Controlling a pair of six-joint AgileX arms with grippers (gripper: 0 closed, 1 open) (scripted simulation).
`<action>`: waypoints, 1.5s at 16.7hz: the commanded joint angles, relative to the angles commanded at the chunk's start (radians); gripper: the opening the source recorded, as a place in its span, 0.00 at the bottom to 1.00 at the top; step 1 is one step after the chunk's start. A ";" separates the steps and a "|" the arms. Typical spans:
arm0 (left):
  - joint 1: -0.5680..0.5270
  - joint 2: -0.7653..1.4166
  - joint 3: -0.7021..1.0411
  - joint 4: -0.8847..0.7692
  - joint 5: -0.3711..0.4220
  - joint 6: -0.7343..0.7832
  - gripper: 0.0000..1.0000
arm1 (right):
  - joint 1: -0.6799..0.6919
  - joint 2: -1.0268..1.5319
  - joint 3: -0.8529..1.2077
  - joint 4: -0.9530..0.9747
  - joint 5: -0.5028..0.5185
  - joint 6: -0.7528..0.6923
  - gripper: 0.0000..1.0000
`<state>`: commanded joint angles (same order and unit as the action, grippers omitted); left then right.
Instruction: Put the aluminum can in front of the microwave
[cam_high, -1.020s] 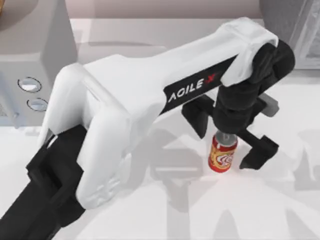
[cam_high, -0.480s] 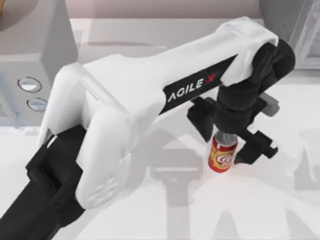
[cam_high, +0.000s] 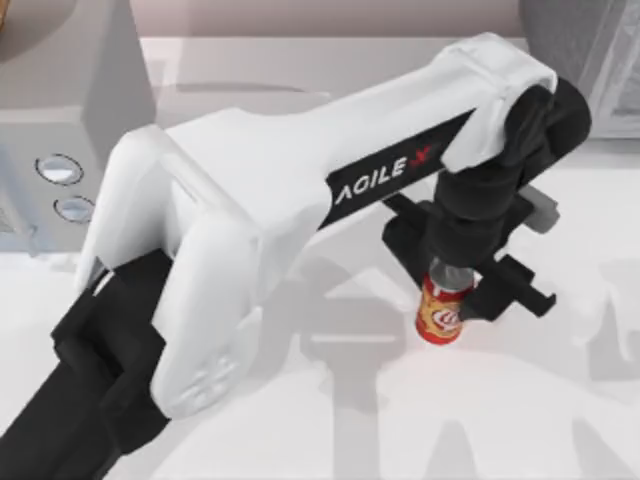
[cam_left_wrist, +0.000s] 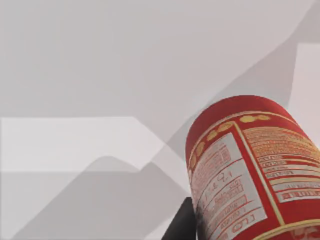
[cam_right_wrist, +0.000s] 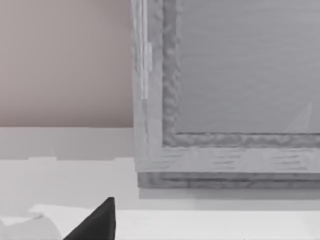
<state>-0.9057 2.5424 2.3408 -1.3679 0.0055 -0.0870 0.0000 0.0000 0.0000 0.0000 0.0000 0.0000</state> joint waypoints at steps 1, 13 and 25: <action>0.000 0.000 0.000 0.000 0.000 0.000 0.00 | 0.000 0.000 0.000 0.000 0.000 0.000 1.00; -0.001 0.027 0.114 -0.091 0.001 0.001 0.00 | 0.000 0.000 0.000 0.000 0.000 0.000 1.00; 0.052 -0.009 0.198 -0.149 0.006 0.010 0.00 | 0.000 0.000 0.000 0.000 0.000 0.000 1.00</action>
<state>-0.8535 2.5331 2.5386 -1.5174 0.0118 -0.0773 0.0000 0.0000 0.0000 0.0000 0.0000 0.0000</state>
